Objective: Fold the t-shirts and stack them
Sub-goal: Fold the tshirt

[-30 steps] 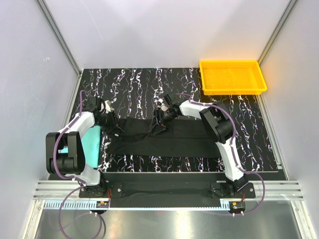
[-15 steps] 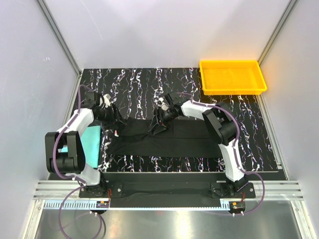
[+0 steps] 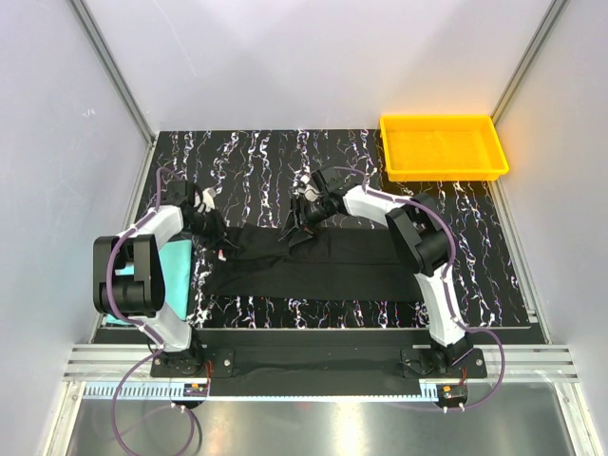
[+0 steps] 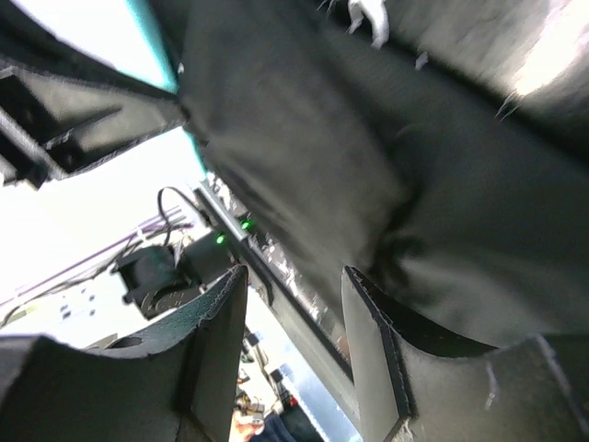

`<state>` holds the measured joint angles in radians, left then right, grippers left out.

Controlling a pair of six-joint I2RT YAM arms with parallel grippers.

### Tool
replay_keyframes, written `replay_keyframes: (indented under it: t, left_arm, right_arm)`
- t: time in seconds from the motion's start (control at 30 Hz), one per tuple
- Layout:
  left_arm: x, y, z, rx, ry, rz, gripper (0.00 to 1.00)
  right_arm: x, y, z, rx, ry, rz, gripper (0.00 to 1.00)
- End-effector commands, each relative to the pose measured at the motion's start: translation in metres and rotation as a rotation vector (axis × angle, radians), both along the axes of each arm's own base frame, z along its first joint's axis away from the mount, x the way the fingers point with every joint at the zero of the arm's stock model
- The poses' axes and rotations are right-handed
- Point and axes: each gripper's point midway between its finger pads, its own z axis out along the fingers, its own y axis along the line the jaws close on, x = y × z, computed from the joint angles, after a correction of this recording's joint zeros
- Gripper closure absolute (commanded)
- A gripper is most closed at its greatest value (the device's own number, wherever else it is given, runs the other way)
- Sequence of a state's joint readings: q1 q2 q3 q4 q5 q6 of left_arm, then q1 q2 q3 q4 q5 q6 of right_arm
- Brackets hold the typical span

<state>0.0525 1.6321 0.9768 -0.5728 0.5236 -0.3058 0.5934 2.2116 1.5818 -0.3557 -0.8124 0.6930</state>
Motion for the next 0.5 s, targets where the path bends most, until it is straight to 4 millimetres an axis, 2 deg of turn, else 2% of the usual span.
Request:
replay_keyframes:
  t: [0.0, 0.13, 0.3, 0.47]
  left_arm:
    - [0.001, -0.005, 0.003, -0.035, -0.029, -0.017, 0.88]
    - [-0.01, -0.004, 0.0, -0.029, -0.017, -0.01, 1.0]
    - [-0.029, -0.004, -0.008, -0.024, 0.01, -0.011, 1.0]
    - [-0.033, -0.002, -0.012, -0.008, 0.019, -0.006, 0.98]
  right_arm:
    - [0.019, 0.003, -0.009, -0.022, -0.04, -0.023, 0.48]
    - [0.028, 0.0, -0.017, -0.049, -0.053, -0.047, 0.5]
    - [0.035, -0.007, -0.018, -0.075, -0.076, -0.07, 0.54]
    - [0.034, -0.003, -0.015, -0.042, -0.071, -0.039, 0.59]
